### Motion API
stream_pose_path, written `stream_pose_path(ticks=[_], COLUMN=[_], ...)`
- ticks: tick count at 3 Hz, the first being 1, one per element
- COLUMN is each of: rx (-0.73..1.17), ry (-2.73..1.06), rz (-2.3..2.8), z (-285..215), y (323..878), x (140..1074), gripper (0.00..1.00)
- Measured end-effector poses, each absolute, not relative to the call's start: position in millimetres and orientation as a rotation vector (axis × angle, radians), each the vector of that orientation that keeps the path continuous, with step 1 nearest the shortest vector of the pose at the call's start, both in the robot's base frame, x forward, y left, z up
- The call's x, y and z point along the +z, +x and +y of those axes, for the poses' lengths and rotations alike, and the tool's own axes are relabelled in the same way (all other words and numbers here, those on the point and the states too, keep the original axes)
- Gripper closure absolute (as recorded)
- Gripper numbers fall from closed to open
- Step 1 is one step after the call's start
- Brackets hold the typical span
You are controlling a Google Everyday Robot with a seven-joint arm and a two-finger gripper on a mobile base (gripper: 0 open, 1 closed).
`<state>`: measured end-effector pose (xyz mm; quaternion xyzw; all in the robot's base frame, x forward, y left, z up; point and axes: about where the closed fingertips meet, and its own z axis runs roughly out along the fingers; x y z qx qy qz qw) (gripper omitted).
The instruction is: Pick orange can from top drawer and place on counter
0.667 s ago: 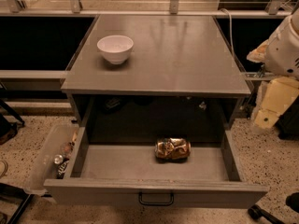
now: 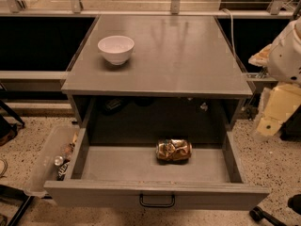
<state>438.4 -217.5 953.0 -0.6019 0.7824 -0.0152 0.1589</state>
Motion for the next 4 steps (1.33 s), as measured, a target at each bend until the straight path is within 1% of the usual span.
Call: stream_pose_path(ticks=[1,2,3,4], rx=[0.052,0.235,0.356,0.357], ry=[-1.771,-1.834,-1.814,-1.820], rz=[2.186,2.122,2.097,2.098], z=[-209,-200,-184,-184], y=[430,431,456,454], x=[908,816,707,709], gripper=[0.00,0.00,0.00,0.00])
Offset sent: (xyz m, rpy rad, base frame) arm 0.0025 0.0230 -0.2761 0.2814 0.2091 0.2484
